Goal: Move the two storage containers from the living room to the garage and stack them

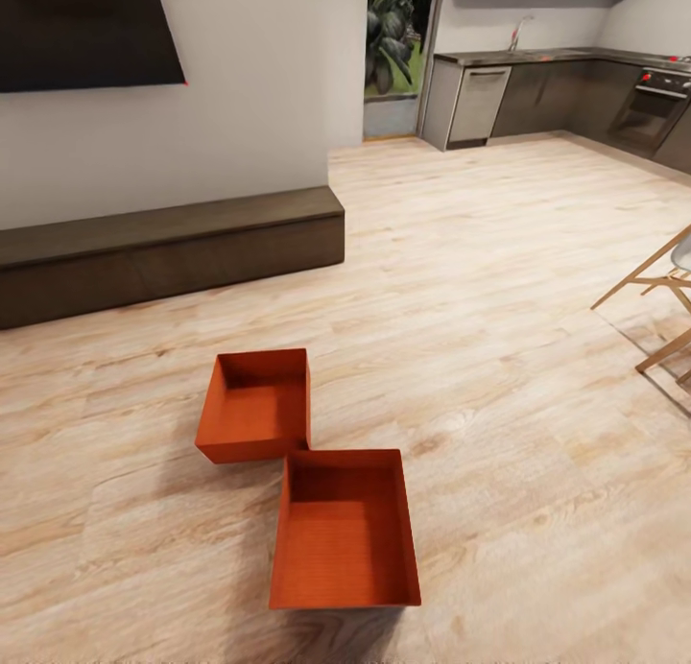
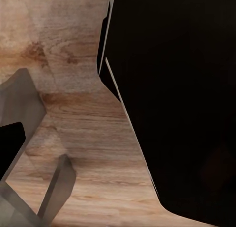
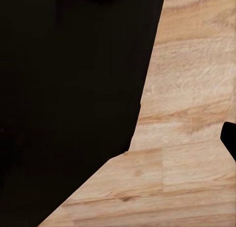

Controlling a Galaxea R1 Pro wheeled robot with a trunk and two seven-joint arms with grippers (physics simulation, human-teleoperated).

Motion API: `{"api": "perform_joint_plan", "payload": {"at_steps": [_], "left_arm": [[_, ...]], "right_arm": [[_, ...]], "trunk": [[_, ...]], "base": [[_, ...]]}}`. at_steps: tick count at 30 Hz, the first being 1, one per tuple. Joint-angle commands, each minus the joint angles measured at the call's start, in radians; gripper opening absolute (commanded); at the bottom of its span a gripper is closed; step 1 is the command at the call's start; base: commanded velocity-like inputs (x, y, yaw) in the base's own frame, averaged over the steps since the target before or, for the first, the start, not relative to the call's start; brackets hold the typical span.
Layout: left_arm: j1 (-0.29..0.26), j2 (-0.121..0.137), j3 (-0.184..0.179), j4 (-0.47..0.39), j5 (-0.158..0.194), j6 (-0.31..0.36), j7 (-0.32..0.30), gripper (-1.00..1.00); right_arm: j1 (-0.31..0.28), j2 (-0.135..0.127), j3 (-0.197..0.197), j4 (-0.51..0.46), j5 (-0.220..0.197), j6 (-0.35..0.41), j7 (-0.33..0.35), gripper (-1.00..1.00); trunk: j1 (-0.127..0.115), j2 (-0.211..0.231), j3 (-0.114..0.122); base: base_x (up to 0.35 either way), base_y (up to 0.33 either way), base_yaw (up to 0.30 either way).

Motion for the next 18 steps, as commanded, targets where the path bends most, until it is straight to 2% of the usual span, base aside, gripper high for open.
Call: {"api": "perform_joint_plan", "payload": {"at_steps": [1, 18], "left_arm": [[0.000, 0.000, 0.000, 0.000, 0.003, -0.002, 0.001, 1.00], [0.000, 0.000, 0.000, 0.000, 0.003, -0.002, 0.001, 1.00]], "right_arm": [[-0.001, 0.000, 0.008, 0.002, -0.008, -0.004, -0.001, 1.00], [-0.001, 0.000, 0.011, 0.002, -0.007, -0.003, 0.001, 1.00]], "trunk": [[0.000, 0.000, -0.001], [0.000, 0.000, -0.002]], "base": [[0.000, 0.000, 0.000], [0.000, 0.000, 0.000]]}}
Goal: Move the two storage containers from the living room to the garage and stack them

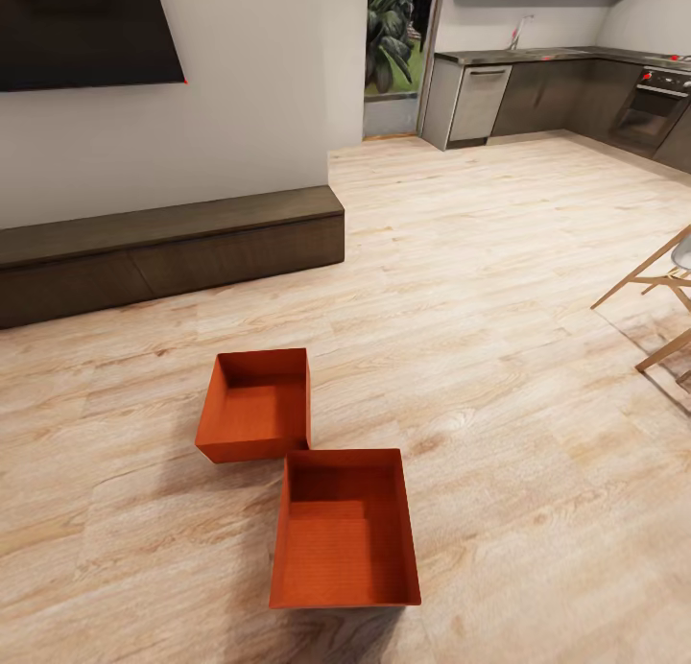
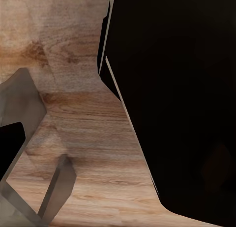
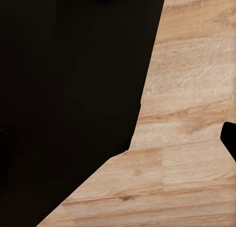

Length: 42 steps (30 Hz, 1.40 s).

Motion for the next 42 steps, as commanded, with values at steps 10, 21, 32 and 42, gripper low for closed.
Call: {"api": "perform_joint_plan", "payload": {"at_steps": [10, 21, 32, 42], "left_arm": [[0.000, 0.000, 0.000, 0.000, 0.003, -0.002, 0.001, 1.00], [0.000, -0.002, 0.003, 0.001, 0.007, -0.003, 0.000, 1.00], [0.000, -0.075, 0.001, -0.001, 0.002, -0.003, -0.007, 1.00], [0.000, 0.059, 0.005, -0.192, 0.057, 0.084, 0.004, 1.00]], "right_arm": [[-0.001, 0.000, 0.004, 0.002, -0.009, -0.009, -0.002, 1.00], [0.000, -0.017, -0.001, -0.010, -0.012, 0.005, -0.017, 1.00], [-0.007, -0.067, -0.008, -0.043, -0.025, 0.006, -0.151, 1.00], [-0.177, -0.189, -0.093, -0.068, -0.028, 0.007, -0.169, 1.00]], "trunk": [[0.000, 0.000, -0.001], [0.000, 0.000, -0.001], [0.000, 0.000, -0.001], [0.000, 0.000, -0.001]], "base": [[0.000, 0.000, 0.000], [0.000, 0.000, 0.000], [0.000, 0.000, 0.000], [0.000, 0.000, 0.000]]}}
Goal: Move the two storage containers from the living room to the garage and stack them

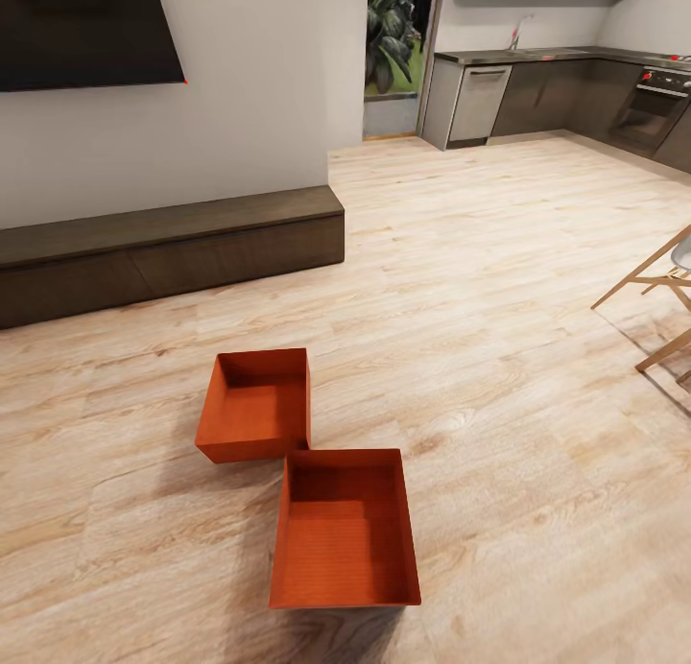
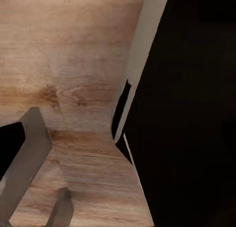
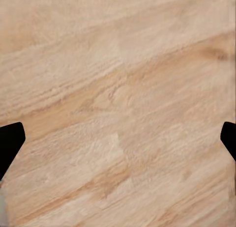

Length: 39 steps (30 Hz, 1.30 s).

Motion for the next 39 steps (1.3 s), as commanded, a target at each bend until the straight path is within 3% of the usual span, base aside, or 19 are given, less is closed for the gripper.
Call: {"api": "perform_joint_plan", "payload": {"at_steps": [1, 4, 7, 8, 9, 12, 13, 14, 18, 19, 21, 22, 24, 25, 27, 30, 31, 35, 39], "left_arm": [[-0.001, 0.010, 0.000, -0.011, 0.011, 0.015, 0.001, 1.00], [-0.010, 0.052, 0.000, -0.035, 0.038, 0.076, 0.002, 1.00], [-0.055, 0.098, 0.002, -0.052, 0.064, 0.116, 0.003, 1.00], [-0.155, 0.117, 0.003, -0.043, 0.081, 0.131, 0.007, 1.00], [-0.226, 0.121, 0.004, -0.029, 0.085, 0.135, 0.028, 1.00], [-0.350, 0.118, 0.006, -0.011, 0.090, 0.137, 0.105, 1.00], [-0.446, 0.100, 0.006, -0.004, 0.090, 0.144, 0.180, 1.00], [-0.489, 0.086, 0.006, -0.002, 0.088, 0.155, 0.211, 1.00], [-0.599, 0.003, 0.000, -0.007, 0.076, 0.218, 0.260, 1.00], [-0.614, -0.039, -0.002, -0.013, 0.071, 0.226, 0.264, 1.00], [-0.625, -0.115, -0.018, -0.008, 0.035, 0.226, 0.266, 1.00], [-0.627, -0.137, -0.030, -0.005, 0.011, 0.216, 0.266, 1.00], [-0.629, -0.158, -0.050, -0.002, -0.022, 0.178, 0.266, 1.00], [-0.630, -0.170, -0.070, 0.018, -0.051, 0.122, 0.266, 1.00], [-0.630, -0.170, -0.076, 0.040, -0.061, 0.099, 0.265, 1.00], [-0.630, -0.166, -0.082, 0.046, -0.072, 0.086, 0.262, 1.00], [-0.630, -0.166, -0.083, 0.045, -0.079, 0.085, 0.261, 1.00], [-0.630, -0.166, -0.107, 0.038, -0.125, 0.077, 0.260, 1.00], [-0.630, -0.168, -0.115, 0.035, -0.139, 0.073, 0.258, 1.00]], "right_arm": [[-0.011, -0.004, 0.004, 0.000, -0.011, -0.002, -0.002, 1.00], [-0.051, -0.013, -0.004, 0.000, -0.011, -0.004, -0.003, 1.00], [-0.101, -0.013, -0.007, -0.001, -0.011, -0.013, -0.004, 1.00], [-0.153, -0.007, -0.008, -0.006, -0.009, -0.022, -0.004, 1.00], [-0.189, -0.001, -0.008, -0.012, -0.009, -0.024, -0.004, 1.00], [-0.248, 0.030, -0.008, -0.016, -0.011, -0.025, -0.004, 1.00], [-0.283, 0.079, -0.007, -0.017, -0.012, -0.025, -0.004, 1.00], [-0.295, 0.105, -0.008, -0.017, -0.012, -0.024, -0.004, 1.00], [-0.314, 0.190, -0.007, -0.016, -0.013, -0.024, -0.004, 1.00], [-0.315, 0.210, -0.008, -0.014, -0.013, -0.027, -0.004, 1.00], [-0.317, 0.223, -0.010, -0.012, -0.014, -0.037, -0.003, 1.00], [-0.317, 0.226, -0.011, -0.012, -0.014, -0.042, -0.002, 1.00], [-0.317, 0.229, -0.011, -0.012, -0.013, -0.056, -0.002, 1.00], [-0.317, 0.233, -0.009, -0.013, -0.009, -0.084, -0.001, 1.00], [-0.316, 0.242, -0.006, -0.017, -0.003, -0.091, -0.002, 1.00], [-0.315, 0.298, -0.002, -0.020, 0.004, -0.101, -0.003, 1.00], [-0.315, 0.304, -0.001, -0.020, 0.005, -0.103, -0.002, 1.00], [-0.316, 0.312, -0.002, -0.020, 0.004, -0.108, 0.004, 1.00], [-0.316, 0.311, -0.002, -0.020, 0.003, -0.109, 0.010, 1.00]], "trunk": [[0.000, 0.000, -0.001], [0.000, 0.000, -0.001], [0.000, 0.000, -0.001], [0.000, 0.000, -0.001], [0.000, 0.000, -0.001], [0.000, 0.000, -0.001], [0.000, 0.000, -0.001], [0.000, 0.000, -0.001], [0.000, 0.000, -0.001], [0.000, 0.000, -0.001], [0.000, 0.000, -0.001], [0.000, 0.000, -0.001], [0.000, 0.000, -0.001], [0.000, 0.000, -0.001], [0.000, 0.000, -0.001], [0.000, 0.000, -0.001], [0.000, 0.000, -0.001], [0.000, 0.000, -0.001], [0.000, 0.000, -0.001]], "base": [[0.000, 0.000, 0.000], [0.000, 0.000, 0.000], [0.000, 0.000, 0.000], [0.000, 0.000, 0.000], [0.000, 0.000, 0.000], [0.000, 0.000, 0.000], [0.000, 0.000, 0.000], [0.000, 0.000, 0.000], [0.000, 0.000, 0.000], [0.000, 0.000, 0.000], [0.000, 0.000, 0.000], [0.000, 0.000, 0.000], [0.000, 0.000, 0.000], [0.000, 0.000, 0.000], [0.000, 0.000, 0.000], [0.000, 0.000, 0.000], [0.000, 0.000, 0.000], [0.000, 0.000, 0.000], [0.000, 0.000, 0.000]]}}
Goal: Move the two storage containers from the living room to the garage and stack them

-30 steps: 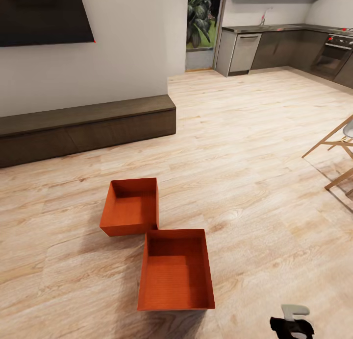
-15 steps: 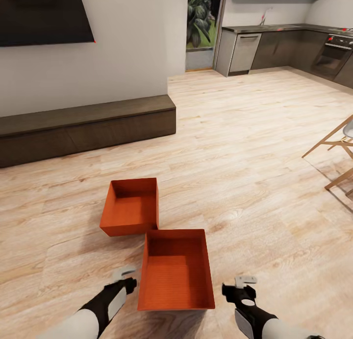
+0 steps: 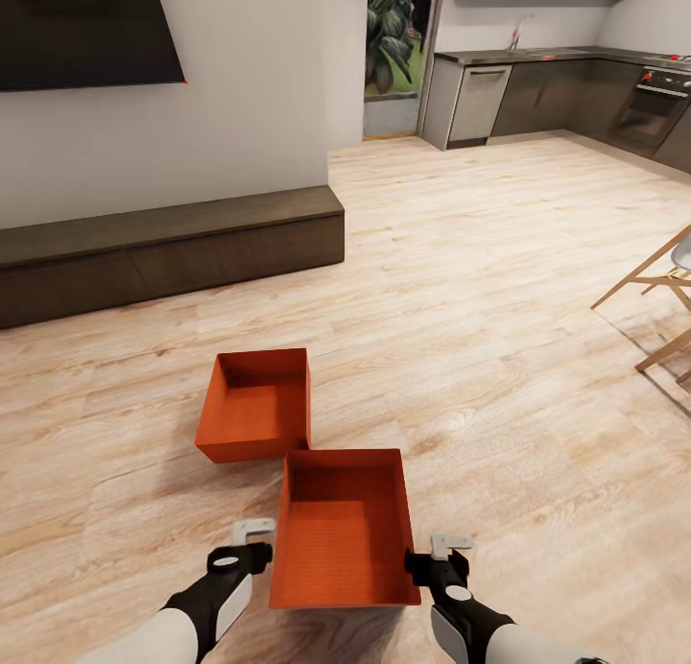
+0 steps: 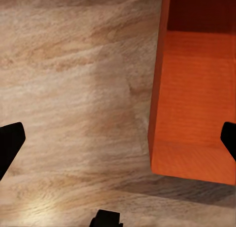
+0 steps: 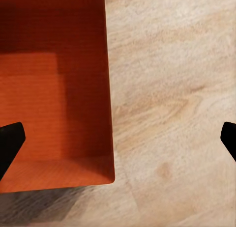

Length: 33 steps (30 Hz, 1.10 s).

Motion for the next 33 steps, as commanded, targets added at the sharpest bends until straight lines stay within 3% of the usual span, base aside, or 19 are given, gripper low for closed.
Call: {"api": "perform_joint_plan", "payload": {"at_steps": [1, 14, 19, 23, 33], "left_arm": [[0.000, -0.001, -0.009, -0.003, 0.008, 0.004, 0.005, 1.00], [0.000, -0.015, -0.002, -0.007, 0.006, 0.002, 0.004, 1.00], [0.000, -0.049, -0.002, -0.006, 0.008, 0.002, 0.010, 1.00], [0.000, -0.059, -0.001, -0.006, 0.009, 0.002, 0.015, 1.00], [0.000, -0.060, 0.001, -0.005, 0.014, 0.002, 0.018, 1.00]], "right_arm": [[0.000, 0.000, 0.008, 0.001, -0.009, -0.003, -0.002, 1.00], [-0.001, -0.002, 0.005, -0.001, -0.013, -0.002, 0.010, 1.00], [0.000, -0.001, 0.006, -0.001, -0.012, -0.002, 0.010, 1.00], [0.000, -0.001, 0.006, -0.001, -0.012, -0.002, 0.010, 1.00], [-0.001, -0.002, 0.006, -0.001, -0.012, -0.002, 0.010, 1.00]], "trunk": [[0.000, 0.000, -0.001], [0.000, 0.000, -0.001], [0.000, 0.000, -0.001], [0.000, 0.000, -0.001], [0.038, -0.070, -0.032]], "base": [[0.000, 0.000, 0.000], [0.000, 0.000, 0.000], [0.000, 0.000, 0.000], [0.000, 0.000, 0.000], [0.000, 0.000, 0.000]]}}
